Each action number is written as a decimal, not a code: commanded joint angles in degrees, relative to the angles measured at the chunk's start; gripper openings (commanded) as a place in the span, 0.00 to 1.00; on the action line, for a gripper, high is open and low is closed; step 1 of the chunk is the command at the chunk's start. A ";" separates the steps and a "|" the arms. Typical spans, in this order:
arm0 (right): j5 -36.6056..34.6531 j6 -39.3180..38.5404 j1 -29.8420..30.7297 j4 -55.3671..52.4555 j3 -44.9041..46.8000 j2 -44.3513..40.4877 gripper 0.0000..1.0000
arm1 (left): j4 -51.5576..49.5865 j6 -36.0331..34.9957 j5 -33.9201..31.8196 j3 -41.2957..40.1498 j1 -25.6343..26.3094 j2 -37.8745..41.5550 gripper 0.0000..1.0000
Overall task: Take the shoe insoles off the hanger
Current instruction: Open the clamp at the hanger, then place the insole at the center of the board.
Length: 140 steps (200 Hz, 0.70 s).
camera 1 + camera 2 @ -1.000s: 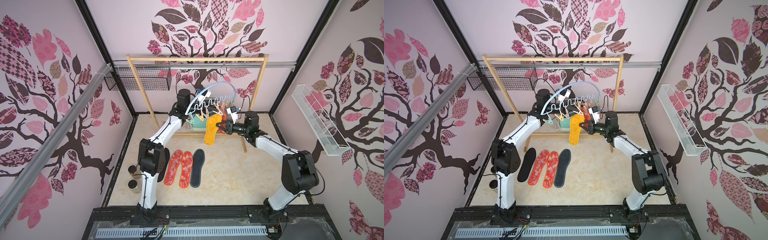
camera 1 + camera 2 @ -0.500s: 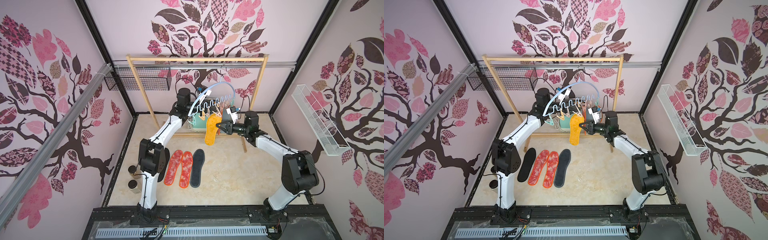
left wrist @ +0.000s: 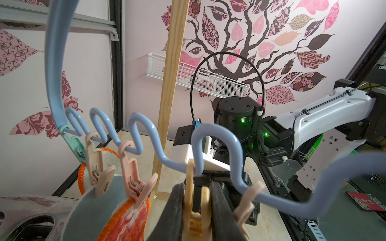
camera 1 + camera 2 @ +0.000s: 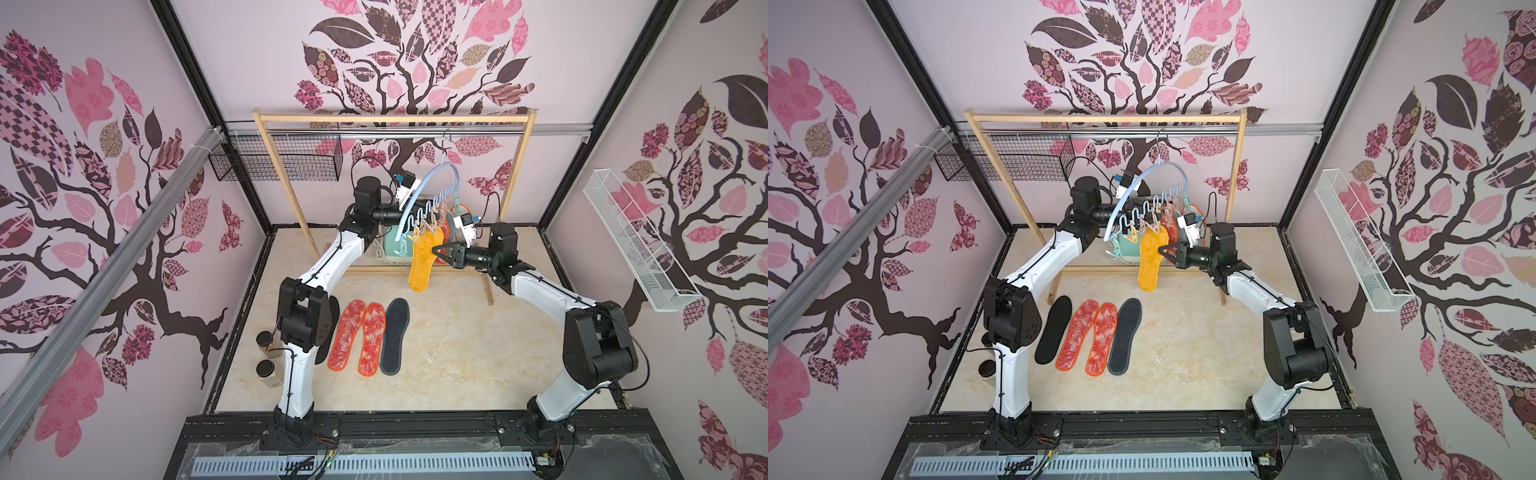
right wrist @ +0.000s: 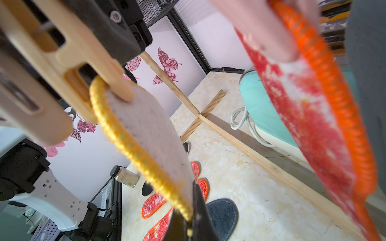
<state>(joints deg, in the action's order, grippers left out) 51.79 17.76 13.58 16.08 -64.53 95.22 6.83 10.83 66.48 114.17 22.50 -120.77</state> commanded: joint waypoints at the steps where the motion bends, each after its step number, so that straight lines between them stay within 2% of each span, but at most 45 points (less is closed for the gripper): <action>1: -2.62 6.62 0.12 3.26 2.24 -0.56 0.00 | 0.21 -0.68 -0.32 -1.07 -0.33 0.39 0.09; 61: -6.96 14.68 2.45 0.77 10.04 -5.05 0.00 | 3.84 2.62 -1.06 -0.79 -1.67 0.27 0.09; 80: -7.57 16.76 2.98 -6.93 10.80 -8.27 0.00 | 3.80 2.96 -0.98 -1.01 -2.09 0.39 0.09; 140: -8.33 13.90 3.29 -32.87 17.27 -23.26 0.00 | 3.89 2.62 -0.94 -2.51 -2.99 0.90 0.09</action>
<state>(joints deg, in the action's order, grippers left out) 43.83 32.69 16.56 -3.49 -49.06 76.86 9.47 13.54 65.41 113.12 20.03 -120.77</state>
